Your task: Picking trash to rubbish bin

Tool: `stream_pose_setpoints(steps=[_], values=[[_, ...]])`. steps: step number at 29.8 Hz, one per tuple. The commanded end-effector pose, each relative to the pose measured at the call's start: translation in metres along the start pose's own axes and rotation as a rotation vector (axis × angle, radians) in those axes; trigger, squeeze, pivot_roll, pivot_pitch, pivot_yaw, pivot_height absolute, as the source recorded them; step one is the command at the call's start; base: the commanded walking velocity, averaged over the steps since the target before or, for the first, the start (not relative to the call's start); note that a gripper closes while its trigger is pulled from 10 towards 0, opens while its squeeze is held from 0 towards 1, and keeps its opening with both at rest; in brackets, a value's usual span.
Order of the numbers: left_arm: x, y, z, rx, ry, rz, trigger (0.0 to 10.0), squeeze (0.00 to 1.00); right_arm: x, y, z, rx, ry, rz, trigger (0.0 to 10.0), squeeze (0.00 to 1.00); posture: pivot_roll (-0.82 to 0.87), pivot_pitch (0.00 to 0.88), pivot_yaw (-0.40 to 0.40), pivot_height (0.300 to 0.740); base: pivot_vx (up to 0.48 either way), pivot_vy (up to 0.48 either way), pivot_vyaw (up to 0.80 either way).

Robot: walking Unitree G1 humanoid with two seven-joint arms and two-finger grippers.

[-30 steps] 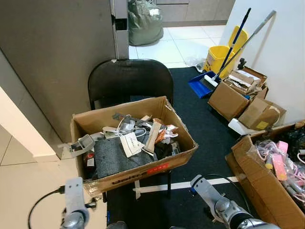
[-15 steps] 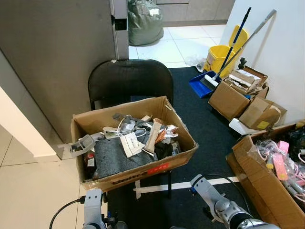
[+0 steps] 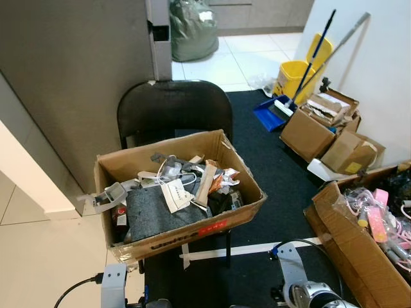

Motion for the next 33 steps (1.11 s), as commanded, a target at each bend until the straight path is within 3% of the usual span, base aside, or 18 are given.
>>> stream_pose_setpoints(steps=[1,10,33], values=[[0.0075,-0.0046,-0.0265,-0.092,0.009,-0.025,10.0,0.0,0.0011,0.0001,-0.0028,-0.009,0.028,0.002,10.0,0.0,0.06,0.055,-0.015,0.74,0.0,0.0,0.0],[0.0007,-0.0047,-0.0264,-0.105,0.028,0.002,10.0,0.0,0.002,-0.0001,-0.0011,-0.004,0.006,-0.003,10.0,0.0,0.06,0.045,-0.018,0.74,0.0,0.0,0.0],[0.0081,-0.0062,-0.0356,-0.135,0.036,-0.003,10.0,0.0,0.0034,0.0,-0.0024,-0.006,0.004,-0.003,10.0,0.0,0.05,0.065,-0.015,0.74,-0.287,0.0,0.0]])
Point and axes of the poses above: a point about 5 cm out from each wrist's last joint towards the gripper, its own y axis pointing out of the wrist towards the gripper, its own z axis along the axis of the wrist's last joint, x = y × z, the point moved 5 cm from there along y, pointing out of the wrist towards the gripper, and after that the axes turned 14 degrees about y, right-handed, at the moved point
